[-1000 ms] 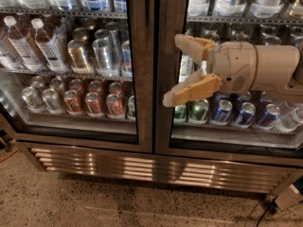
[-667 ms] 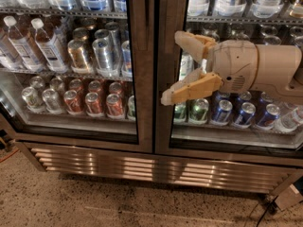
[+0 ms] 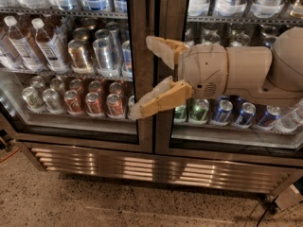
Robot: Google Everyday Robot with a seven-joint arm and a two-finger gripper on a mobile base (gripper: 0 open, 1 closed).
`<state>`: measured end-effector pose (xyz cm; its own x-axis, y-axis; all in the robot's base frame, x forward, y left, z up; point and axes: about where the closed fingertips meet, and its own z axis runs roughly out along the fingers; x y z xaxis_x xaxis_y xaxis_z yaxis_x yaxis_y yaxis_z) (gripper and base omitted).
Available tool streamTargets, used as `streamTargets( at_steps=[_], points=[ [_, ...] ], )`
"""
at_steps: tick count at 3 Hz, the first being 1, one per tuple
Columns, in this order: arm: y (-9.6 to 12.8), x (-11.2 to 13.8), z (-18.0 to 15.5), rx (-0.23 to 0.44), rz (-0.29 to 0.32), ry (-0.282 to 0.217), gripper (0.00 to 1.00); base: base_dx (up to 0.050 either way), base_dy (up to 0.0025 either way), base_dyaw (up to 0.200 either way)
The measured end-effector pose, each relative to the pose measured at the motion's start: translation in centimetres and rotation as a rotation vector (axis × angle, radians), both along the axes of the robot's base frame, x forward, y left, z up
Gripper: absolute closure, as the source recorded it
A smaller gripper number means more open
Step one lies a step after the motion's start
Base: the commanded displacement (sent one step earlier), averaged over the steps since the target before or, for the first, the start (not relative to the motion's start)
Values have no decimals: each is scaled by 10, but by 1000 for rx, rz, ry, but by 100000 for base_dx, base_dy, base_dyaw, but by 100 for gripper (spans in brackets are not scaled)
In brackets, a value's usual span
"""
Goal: Open left fridge door
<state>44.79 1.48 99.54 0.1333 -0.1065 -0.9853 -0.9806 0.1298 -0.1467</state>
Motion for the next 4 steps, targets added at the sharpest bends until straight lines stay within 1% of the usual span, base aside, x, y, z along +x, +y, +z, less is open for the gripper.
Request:
streamTargets(
  at_steps=[1, 2, 3, 4],
  points=[
    [0, 0, 0, 0, 0, 0, 0, 0, 0, 0],
    [1, 8, 9, -2, -22, 12, 0, 0, 0, 0],
    [12, 40, 34, -31, -53, 33, 0, 0, 0, 0],
    [11, 40, 34, -31, -54, 32, 0, 0, 0, 0]
  ],
)
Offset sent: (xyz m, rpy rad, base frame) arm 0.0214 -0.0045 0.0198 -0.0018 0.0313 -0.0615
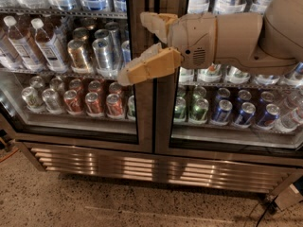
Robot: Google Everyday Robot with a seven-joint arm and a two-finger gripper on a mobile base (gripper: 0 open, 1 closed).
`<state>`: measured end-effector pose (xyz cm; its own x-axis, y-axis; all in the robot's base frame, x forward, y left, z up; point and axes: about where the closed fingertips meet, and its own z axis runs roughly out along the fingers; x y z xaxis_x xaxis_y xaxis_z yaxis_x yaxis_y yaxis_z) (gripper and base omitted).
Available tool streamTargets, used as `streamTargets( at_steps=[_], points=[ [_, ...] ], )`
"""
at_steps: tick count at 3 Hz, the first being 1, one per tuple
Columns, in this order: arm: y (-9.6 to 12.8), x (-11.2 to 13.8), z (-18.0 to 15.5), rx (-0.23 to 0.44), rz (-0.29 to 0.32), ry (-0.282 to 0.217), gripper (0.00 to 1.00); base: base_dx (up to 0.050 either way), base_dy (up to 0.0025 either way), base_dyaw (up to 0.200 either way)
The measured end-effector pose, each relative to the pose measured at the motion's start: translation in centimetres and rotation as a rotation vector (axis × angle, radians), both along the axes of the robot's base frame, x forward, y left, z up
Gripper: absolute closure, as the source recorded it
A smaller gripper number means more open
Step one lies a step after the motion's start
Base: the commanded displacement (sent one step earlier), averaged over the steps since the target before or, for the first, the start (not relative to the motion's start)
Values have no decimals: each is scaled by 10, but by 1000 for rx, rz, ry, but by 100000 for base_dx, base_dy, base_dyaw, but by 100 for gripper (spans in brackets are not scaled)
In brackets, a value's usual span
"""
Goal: Open left fridge door
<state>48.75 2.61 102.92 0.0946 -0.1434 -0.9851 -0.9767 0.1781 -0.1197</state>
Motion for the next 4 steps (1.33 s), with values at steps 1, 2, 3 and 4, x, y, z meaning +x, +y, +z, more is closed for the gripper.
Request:
streamTargets(
  at_steps=[1, 2, 3, 4],
  points=[
    [-6, 2, -3, 15, -16, 19, 0, 0, 0, 0],
    [-29, 10, -8, 31, -83, 41, 0, 0, 0, 0],
    [-29, 10, -8, 31, -83, 41, 0, 0, 0, 0],
    [-30, 7, -17, 28, -89, 63, 0, 0, 0, 0]
  ],
)
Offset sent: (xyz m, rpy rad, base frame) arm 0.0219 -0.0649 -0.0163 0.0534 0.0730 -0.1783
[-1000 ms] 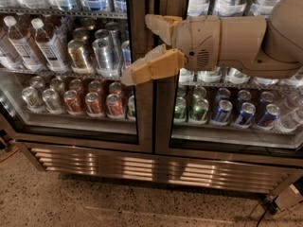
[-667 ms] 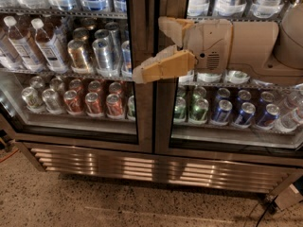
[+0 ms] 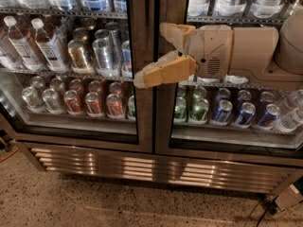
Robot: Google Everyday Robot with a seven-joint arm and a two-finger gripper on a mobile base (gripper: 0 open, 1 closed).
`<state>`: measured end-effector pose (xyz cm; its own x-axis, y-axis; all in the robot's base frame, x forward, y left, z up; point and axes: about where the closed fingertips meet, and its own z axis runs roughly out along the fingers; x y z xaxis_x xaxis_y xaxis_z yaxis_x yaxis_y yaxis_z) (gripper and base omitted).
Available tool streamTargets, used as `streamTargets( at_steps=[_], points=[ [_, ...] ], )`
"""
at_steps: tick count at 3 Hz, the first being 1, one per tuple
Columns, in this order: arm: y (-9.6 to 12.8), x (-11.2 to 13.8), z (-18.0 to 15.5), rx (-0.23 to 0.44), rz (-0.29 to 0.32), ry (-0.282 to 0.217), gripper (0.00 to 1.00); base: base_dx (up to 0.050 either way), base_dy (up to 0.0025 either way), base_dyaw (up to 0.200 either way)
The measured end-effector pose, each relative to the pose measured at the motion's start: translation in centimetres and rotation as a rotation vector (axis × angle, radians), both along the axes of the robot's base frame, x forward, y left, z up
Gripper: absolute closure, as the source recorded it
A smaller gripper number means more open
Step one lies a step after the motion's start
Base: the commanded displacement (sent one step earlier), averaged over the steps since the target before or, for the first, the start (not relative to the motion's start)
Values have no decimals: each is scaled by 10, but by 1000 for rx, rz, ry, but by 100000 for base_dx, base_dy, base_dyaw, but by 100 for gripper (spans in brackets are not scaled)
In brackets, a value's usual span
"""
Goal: Open left fridge door
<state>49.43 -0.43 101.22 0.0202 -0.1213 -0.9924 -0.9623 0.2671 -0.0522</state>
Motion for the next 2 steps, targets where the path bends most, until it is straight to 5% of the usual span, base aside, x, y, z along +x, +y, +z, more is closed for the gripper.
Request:
streamTargets(
  at_steps=[2],
  points=[
    [16, 22, 6, -57, -29, 5, 0, 0, 0, 0]
  ],
)
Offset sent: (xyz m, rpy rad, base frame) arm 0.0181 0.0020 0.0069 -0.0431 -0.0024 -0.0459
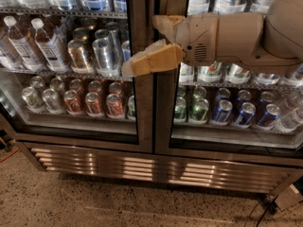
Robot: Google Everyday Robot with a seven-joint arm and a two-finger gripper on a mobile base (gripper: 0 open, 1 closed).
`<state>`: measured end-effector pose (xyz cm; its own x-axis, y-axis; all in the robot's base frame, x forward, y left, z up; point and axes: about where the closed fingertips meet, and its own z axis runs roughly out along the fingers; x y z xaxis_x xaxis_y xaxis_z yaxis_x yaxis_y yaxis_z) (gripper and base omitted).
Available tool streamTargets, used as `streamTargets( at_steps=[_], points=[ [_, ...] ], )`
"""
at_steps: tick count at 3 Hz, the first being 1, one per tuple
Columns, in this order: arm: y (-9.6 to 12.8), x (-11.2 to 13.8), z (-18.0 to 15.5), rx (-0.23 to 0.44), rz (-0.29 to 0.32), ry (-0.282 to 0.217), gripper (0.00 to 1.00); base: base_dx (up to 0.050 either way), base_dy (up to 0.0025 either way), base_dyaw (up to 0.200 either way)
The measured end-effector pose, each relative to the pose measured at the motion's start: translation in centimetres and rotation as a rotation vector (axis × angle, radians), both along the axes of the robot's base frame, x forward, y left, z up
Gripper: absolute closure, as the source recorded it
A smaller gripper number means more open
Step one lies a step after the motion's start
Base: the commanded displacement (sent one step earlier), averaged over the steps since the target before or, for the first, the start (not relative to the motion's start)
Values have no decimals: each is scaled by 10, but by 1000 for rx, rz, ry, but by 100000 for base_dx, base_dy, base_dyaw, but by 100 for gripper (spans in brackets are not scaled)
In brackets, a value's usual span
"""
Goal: Open left fridge door
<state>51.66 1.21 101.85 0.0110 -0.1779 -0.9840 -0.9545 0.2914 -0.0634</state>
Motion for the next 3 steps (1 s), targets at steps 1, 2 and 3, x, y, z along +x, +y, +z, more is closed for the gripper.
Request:
streamTargets(
  at_steps=[1, 2, 3],
  points=[
    [3, 4, 3, 138, 67, 60, 0, 0, 0, 0],
    [3, 4, 3, 138, 67, 60, 0, 0, 0, 0],
    [15, 6, 24, 96, 47, 28, 0, 0, 0, 0]
  ],
)
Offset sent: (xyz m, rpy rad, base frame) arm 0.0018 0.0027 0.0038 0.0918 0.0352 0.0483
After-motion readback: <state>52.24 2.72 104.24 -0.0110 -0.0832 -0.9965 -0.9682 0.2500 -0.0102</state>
